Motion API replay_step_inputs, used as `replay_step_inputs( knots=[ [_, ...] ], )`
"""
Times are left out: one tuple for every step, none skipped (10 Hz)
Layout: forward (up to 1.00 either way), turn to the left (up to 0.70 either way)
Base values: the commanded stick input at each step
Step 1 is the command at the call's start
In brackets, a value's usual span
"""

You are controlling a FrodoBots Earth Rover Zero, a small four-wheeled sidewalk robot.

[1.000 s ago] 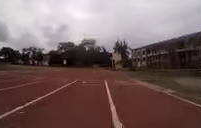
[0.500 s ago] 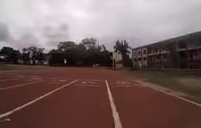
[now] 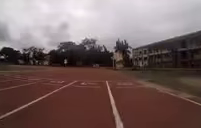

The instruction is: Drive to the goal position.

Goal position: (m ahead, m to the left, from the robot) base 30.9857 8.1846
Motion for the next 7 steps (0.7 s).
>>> replay_step_inputs(
  knots=[
    [0.50,0.00],
    [0.50,0.00],
    [0.50,0.00],
    [0.50,0.00],
    [0.50,0.00],
    [0.50,0.00],
    [0.50,0.00]
  ],
)
